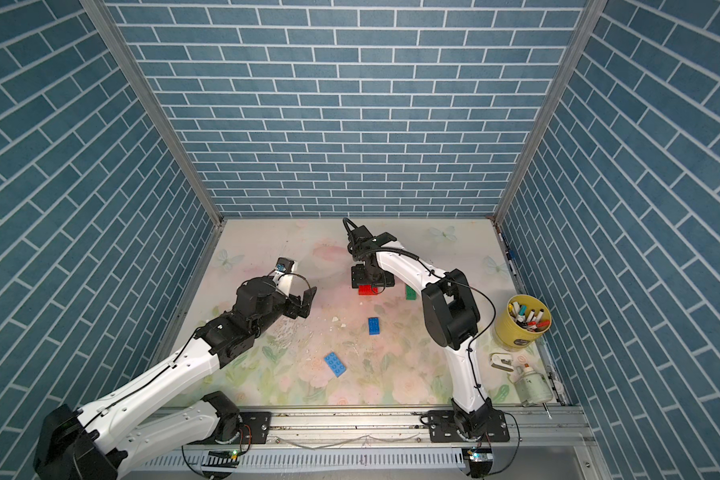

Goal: Assemble a rectangle with lego
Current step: Pick up the lego brick from the center of the board.

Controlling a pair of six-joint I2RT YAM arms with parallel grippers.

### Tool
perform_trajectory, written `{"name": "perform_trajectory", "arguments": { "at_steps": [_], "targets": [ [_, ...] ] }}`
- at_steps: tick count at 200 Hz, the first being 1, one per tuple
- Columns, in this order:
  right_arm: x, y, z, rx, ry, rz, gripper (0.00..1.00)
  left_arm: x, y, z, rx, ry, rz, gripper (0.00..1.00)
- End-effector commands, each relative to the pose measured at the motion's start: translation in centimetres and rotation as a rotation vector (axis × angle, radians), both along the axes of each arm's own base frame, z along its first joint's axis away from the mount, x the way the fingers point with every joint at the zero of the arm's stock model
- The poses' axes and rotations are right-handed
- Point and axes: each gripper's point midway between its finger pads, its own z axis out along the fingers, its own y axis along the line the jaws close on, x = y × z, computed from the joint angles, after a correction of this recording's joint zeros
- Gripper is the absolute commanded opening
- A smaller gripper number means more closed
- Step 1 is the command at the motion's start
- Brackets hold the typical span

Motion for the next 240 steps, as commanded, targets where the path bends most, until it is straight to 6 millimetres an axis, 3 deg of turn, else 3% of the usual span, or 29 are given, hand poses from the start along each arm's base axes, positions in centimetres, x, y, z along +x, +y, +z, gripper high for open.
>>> {"name": "perform_trajectory", "arguments": {
  "at_steps": [1, 14, 19, 74, 123, 149, 170, 203, 233, 240],
  "targets": [
    [0.0, -0.3, -0.7, -0.051, 0.031, -0.001, 0.88, 0.0, 0.0, 0.3, -0.028, -0.010, -0.006, 1.00],
    [0.3, 0.0, -0.5, -0.050, 0.025, 0.003, 0.88, 0.0, 0.0, 0.3, -0.028, -0.009, -0.008, 1.00],
    [0.3, -0.1, -1.8, -0.070, 0.047, 0.006, 0.88, 0.0, 0.0, 0.3, -0.029, -0.009, -0.006, 1.00],
    [1.2, 0.2, -3.3, -0.107, 0.059, 0.023, 0.87, 0.2, 0.1, 0.0, -0.029, -0.002, -0.001, 1.00],
    [1.6, 0.2, -3.7, -0.123, 0.052, 0.015, 0.76, 0.3, 0.1, -0.2, -0.026, 0.006, -0.002, 1.00],
    [1.7, 0.2, -3.8, -0.126, 0.049, 0.010, 0.66, 0.4, 0.2, -0.4, -0.025, 0.012, 0.002, 1.00],
    [1.7, 0.0, -3.5, -0.128, 0.045, 0.008, 0.59, 0.5, 0.2, -0.7, -0.021, 0.017, 0.003, 1.00],
    [1.2, -0.3, -2.7, -0.121, 0.040, -0.001, 0.56, 0.6, 0.2, -0.8, -0.021, 0.021, 0.004, 1.00],
    [-0.5, -0.5, -1.4, -0.106, 0.043, 0.013, 0.55, 0.6, 0.1, -0.9, -0.021, 0.027, 0.002, 1.00],
    [-1.1, -0.4, 0.1, -0.089, 0.025, 0.020, 0.55, 0.6, 0.0, -0.9, -0.022, 0.028, 0.000, 1.00]
  ]
}}
